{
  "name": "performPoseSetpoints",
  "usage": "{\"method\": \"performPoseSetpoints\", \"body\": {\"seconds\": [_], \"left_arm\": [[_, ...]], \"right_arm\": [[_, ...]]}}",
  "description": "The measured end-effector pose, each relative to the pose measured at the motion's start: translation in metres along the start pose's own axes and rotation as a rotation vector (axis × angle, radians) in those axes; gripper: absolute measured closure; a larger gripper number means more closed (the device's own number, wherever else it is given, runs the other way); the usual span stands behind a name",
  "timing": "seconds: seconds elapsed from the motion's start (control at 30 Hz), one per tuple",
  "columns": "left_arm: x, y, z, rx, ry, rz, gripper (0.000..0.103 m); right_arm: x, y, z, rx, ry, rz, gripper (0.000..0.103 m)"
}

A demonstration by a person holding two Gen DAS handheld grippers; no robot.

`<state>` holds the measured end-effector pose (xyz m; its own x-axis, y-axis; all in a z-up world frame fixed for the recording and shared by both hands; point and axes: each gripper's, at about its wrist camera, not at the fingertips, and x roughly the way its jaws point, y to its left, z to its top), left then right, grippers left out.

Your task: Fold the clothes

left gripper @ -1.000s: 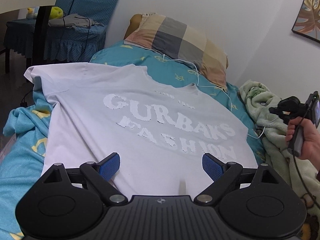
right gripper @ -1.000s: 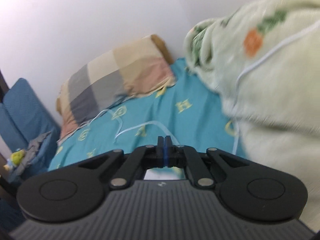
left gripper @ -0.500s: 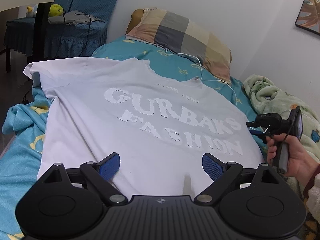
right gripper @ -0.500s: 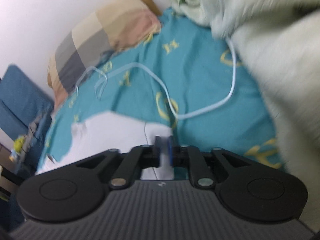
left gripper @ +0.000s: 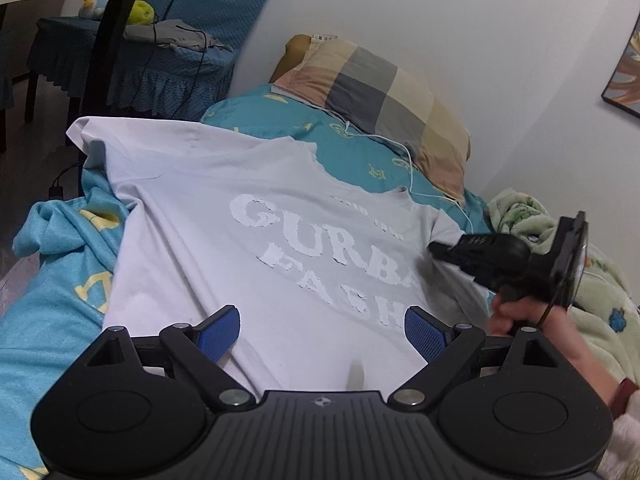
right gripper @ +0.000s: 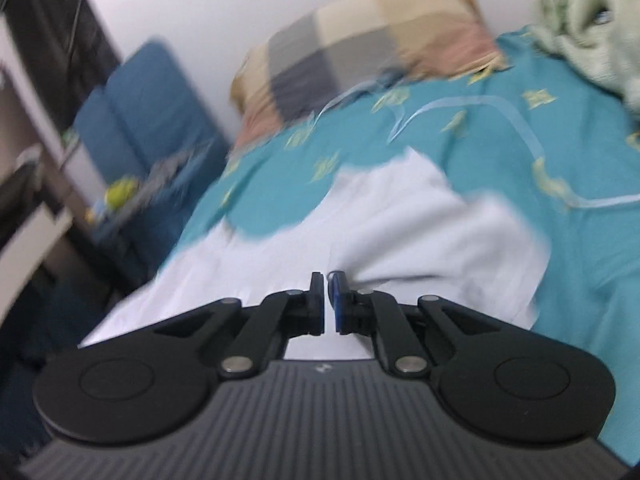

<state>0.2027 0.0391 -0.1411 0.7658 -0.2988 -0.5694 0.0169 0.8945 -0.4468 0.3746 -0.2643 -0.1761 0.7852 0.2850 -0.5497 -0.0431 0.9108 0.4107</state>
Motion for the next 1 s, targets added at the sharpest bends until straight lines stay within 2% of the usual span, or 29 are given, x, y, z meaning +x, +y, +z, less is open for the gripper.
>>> {"method": "performPoseSetpoints", "body": {"seconds": [0.13,0.23,0.27,0.3,0.4,0.47,0.53,0.6,0.7,0.8,0.93,0.97,1.0], "left_arm": [[-0.001,0.004,0.0,-0.009,0.002,0.005,0.012],[-0.002,0.004,0.0,-0.011,0.0,-0.003,0.012],[-0.001,0.003,-0.001,-0.008,0.001,-0.003,0.012],[-0.001,0.002,-0.002,-0.003,0.002,-0.003,0.012],[0.001,-0.002,-0.005,0.019,0.006,0.005,0.012],[0.003,-0.004,-0.007,0.034,0.008,0.015,0.012],[0.006,-0.005,-0.009,0.046,0.012,0.025,0.012],[0.009,-0.006,-0.011,0.051,0.016,0.033,0.012],[0.012,-0.009,-0.014,0.067,0.022,0.046,0.012],[0.015,-0.011,-0.017,0.09,0.026,0.055,0.012],[0.02,-0.012,-0.019,0.102,0.026,0.059,0.012],[0.021,-0.013,-0.019,0.105,0.027,0.061,0.012],[0.023,-0.013,-0.019,0.105,0.029,0.063,0.012]], "right_arm": [[0.003,0.019,-0.017,-0.096,0.079,-0.01,0.093],[-0.026,0.01,-0.013,-0.107,0.023,0.007,0.091],[-0.038,0.002,-0.009,-0.093,-0.012,0.017,0.082],[-0.051,-0.009,-0.004,-0.058,-0.056,0.025,0.069],[-0.074,-0.055,0.013,0.127,-0.178,-0.026,0.052],[-0.077,-0.093,0.019,0.277,-0.189,-0.069,0.051],[-0.072,-0.125,0.017,0.387,-0.16,-0.089,0.051],[-0.063,-0.146,0.009,0.423,-0.116,-0.103,0.051],[-0.042,-0.16,-0.004,0.476,-0.07,-0.056,0.051],[-0.022,-0.16,-0.01,0.496,-0.067,0.009,0.052],[-0.006,-0.146,-0.006,0.425,-0.083,0.071,0.052],[-0.004,-0.143,-0.003,0.407,-0.086,0.075,0.055],[-0.005,-0.139,-0.001,0.385,-0.093,0.077,0.069]]}}
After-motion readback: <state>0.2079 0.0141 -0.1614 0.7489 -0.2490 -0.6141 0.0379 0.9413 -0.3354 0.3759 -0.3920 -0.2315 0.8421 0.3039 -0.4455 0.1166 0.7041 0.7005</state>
